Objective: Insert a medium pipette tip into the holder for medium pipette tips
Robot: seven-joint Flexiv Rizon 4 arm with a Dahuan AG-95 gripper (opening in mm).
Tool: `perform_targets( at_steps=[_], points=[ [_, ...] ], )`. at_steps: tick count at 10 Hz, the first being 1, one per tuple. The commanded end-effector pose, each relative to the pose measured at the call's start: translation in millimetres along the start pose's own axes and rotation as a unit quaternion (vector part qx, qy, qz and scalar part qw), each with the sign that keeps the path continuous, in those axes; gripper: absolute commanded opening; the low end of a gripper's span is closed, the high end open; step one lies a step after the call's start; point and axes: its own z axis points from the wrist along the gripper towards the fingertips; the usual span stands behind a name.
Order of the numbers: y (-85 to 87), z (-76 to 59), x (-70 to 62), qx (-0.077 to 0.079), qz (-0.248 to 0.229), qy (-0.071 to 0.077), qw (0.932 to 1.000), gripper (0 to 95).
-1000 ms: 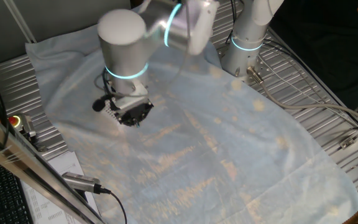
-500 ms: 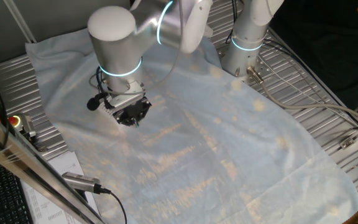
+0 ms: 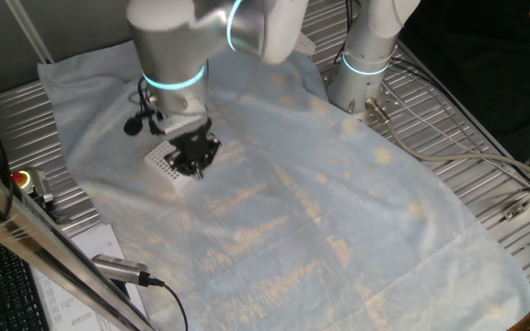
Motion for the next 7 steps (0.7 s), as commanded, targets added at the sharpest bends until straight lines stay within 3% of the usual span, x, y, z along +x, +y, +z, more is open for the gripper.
perform_targets(
  at_steps=[1, 3, 7],
  points=[
    [-1.7, -3.5, 21.5, -0.003, -0.025, -0.009, 0.9996, 0.0],
    [-8.2, -4.5, 37.4, -0.001, -0.036, -0.021, 0.9992, 0.0],
    [-7.7, 2.3, 50.6, 0.002, -0.046, -0.029, 0.9985, 0.0]
  ],
)
